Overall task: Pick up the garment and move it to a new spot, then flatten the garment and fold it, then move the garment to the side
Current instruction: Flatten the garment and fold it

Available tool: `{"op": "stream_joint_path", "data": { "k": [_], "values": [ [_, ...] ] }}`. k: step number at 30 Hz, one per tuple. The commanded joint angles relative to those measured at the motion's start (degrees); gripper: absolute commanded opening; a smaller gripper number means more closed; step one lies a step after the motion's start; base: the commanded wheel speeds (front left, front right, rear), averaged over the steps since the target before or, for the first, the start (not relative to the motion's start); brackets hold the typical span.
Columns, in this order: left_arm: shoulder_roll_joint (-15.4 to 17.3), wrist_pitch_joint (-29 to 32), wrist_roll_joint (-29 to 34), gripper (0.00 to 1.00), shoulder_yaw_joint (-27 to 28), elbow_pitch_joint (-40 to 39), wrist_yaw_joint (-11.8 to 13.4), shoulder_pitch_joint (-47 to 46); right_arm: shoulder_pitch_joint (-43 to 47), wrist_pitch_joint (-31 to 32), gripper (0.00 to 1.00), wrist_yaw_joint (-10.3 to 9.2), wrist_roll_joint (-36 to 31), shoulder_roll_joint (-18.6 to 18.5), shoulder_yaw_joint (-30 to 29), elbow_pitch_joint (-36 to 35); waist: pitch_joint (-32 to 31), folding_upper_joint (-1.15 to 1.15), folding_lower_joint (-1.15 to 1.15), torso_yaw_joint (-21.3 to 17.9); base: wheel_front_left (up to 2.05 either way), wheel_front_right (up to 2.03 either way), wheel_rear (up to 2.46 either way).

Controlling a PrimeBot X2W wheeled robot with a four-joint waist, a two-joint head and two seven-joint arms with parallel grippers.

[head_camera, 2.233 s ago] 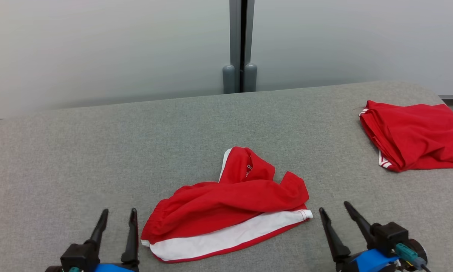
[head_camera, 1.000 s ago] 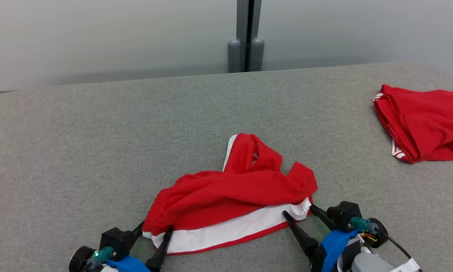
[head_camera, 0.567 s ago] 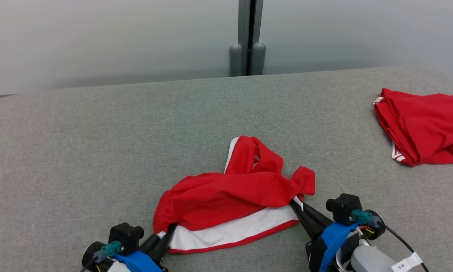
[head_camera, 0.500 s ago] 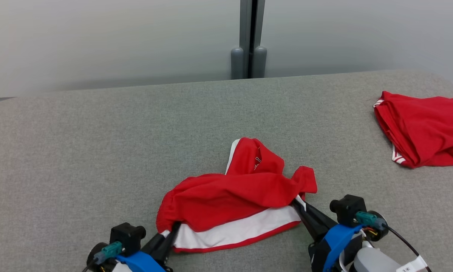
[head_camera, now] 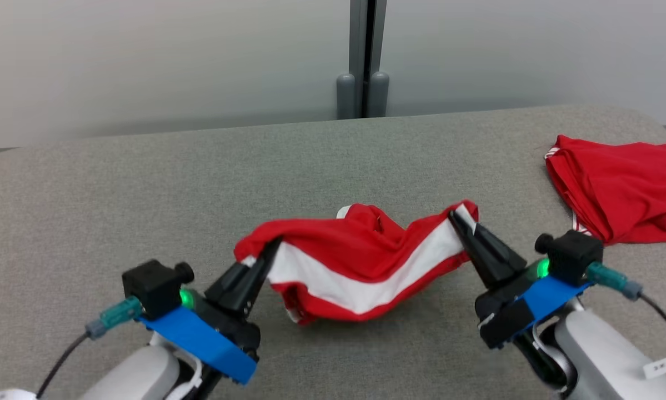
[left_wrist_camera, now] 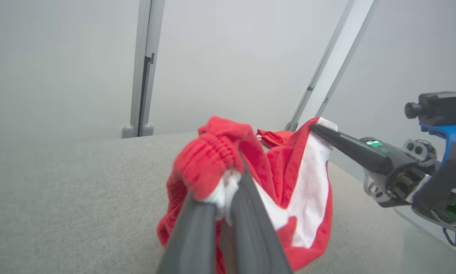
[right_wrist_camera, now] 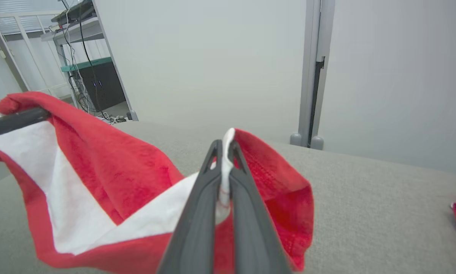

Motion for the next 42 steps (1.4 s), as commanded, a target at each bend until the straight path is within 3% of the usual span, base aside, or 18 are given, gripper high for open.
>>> {"op": "stream_joint_path", "data": {
  "k": [1, 7, 15, 21, 26, 30, 36, 42],
  "values": [
    [0.6, -0.1, 0.2, 0.00, 1.3, -0.6, 0.0, -3.2, -2.0, -0.2, 0.00, 0.02, 1.7, -0.2, -1.0, -0.7, 0.7, 0.00, 0.00, -0.3, 0.00, 0.00, 0.00],
    [-1.0, 0.8, -1.6, 0.00, 4.5, 0.6, 0.0, -14.3, -12.4, 0.1, 0.00, 0.02, 6.4, 0.8, -4.0, 0.6, 5.5, 0.00, 0.00, -1.4, 0.00, 0.00, 0.00],
    [-3.1, 4.9, -3.5, 0.00, 6.4, 7.1, 0.0, -34.5, -33.5, 1.2, 0.00, 0.03, 11.3, 3.5, -7.1, 9.4, 15.3, 0.00, 0.00, -3.2, 0.00, 0.00, 0.00],
    [-5.3, 5.6, -3.1, 0.00, 4.1, 13.5, 0.0, -52.2, -51.3, 0.3, 0.00, 0.03, 12.5, 4.8, -9.9, 17.2, 21.3, 0.00, 0.00, -3.7, 0.00, 0.00, 0.00],
    [-6.4, 3.1, -3.7, 0.00, 1.2, 17.3, 0.0, -60.9, -59.1, -0.2, 0.00, 0.03, 11.7, 4.9, -11.0, 20.0, 22.5, 0.00, 0.00, -3.9, 0.00, 0.00, 0.00],
    [-5.9, 1.1, -5.4, 0.00, -0.6, 18.5, 0.0, -61.4, -57.3, -0.2, 0.00, 0.03, 11.1, 5.5, -11.3, 18.6, 22.3, 0.00, 0.00, -3.9, 0.00, 0.00, 0.00],
    [-4.2, -0.1, -6.4, 0.00, -3.0, 17.5, 0.0, -52.6, -46.6, -0.2, 0.00, 0.03, 12.4, 4.7, -7.9, 14.6, 21.9, 0.00, 0.00, -3.5, 0.00, 0.00, 0.00],
    [-4.7, -0.2, -2.9, 0.00, 2.8, 12.3, 0.0, -34.8, -32.4, -0.2, 0.00, 0.03, 13.1, 3.1, -5.4, 9.6, 20.2, 0.00, 0.00, -3.1, 0.00, 0.00, 0.00]
  ]
}}
